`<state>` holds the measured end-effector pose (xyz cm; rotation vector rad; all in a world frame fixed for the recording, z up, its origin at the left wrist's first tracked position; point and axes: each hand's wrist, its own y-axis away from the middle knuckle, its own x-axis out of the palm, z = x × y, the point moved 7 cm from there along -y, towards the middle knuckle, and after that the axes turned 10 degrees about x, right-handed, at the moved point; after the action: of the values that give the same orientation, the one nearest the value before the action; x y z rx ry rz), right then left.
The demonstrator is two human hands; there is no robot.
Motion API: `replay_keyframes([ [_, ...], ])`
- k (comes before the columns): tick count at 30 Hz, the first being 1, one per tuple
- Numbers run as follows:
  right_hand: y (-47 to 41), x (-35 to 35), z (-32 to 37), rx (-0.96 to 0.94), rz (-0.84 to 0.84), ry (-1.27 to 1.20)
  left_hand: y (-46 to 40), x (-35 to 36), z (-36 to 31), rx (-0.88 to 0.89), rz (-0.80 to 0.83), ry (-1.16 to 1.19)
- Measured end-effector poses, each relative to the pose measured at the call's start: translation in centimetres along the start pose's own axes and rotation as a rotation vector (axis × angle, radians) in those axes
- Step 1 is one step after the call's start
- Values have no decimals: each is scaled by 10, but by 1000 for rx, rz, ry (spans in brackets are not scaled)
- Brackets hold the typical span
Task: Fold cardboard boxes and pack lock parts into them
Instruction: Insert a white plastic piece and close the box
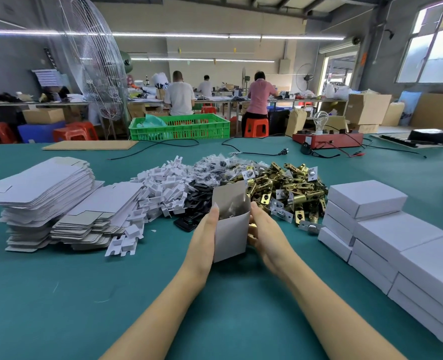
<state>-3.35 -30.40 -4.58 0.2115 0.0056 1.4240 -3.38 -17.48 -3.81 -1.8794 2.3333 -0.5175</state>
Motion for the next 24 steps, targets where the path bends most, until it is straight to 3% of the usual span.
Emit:
replay_keyframes([
  [6, -1, 5, -1, -56, -18, 59, -6, -3, 13, -98, -36, 76],
  [16, 4, 0, 10, -117, 27, 15, -16, 0, 1, 52, -43, 114],
  [24, 12, 4, 30, -272, 62, -19, -21, -1, -2, 94, -42, 194],
])
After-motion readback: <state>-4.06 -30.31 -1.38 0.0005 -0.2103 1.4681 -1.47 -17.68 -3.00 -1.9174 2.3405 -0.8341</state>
